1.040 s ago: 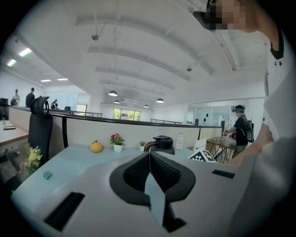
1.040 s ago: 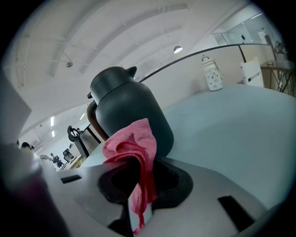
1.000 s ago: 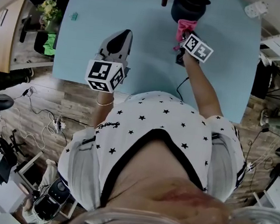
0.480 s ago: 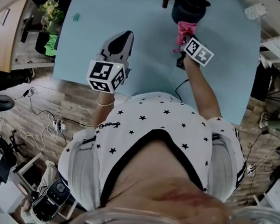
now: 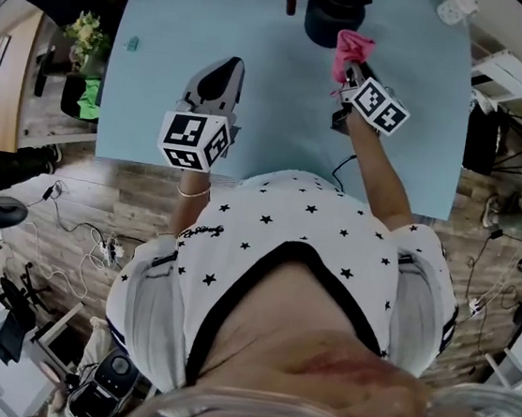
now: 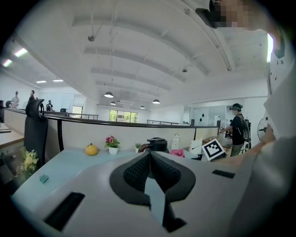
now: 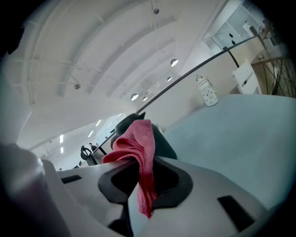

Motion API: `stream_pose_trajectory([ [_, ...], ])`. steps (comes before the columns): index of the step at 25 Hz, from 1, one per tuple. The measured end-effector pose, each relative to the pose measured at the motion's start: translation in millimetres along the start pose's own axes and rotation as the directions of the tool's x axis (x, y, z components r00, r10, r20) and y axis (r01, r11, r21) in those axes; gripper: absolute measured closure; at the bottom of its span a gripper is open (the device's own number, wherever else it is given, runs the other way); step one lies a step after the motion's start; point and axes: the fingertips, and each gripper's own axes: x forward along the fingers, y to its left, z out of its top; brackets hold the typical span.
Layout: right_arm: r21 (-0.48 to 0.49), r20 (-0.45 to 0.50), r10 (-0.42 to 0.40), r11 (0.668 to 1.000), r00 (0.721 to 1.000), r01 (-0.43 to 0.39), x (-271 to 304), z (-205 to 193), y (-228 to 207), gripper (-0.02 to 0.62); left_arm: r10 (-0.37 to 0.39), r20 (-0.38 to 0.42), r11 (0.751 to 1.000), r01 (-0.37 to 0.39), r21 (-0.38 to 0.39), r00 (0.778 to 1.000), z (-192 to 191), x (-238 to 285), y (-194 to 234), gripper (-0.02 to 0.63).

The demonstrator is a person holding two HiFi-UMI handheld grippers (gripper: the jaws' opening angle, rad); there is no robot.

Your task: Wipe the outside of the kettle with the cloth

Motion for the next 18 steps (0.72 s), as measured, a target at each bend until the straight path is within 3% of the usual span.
stream_pose_trajectory([
  [5,0.013,0.095,0.071,0.997,0.993,-0.073,-3.8,44.4,19.8,0.529,-0.022,0.012,1.0,0.022,0.015,1.0,6.1,5.3,-9.2,0.577],
  [9,-0.05,0.144,0.111,0.993,0.983,-0.105,0.6,72.1,31.0,0.529,-0.029,0.01,0.999,0.028,0.021,1.0,6.2,8.6,-12.8,0.577],
  [18,-0.069,0.119,0.142,0.989,0.983,-0.134,23.1,81.4,40.4,0.529,-0.003,-0.003,1.0,0.003,0.013,1.0,3.4,8.9,-7.5,0.577],
])
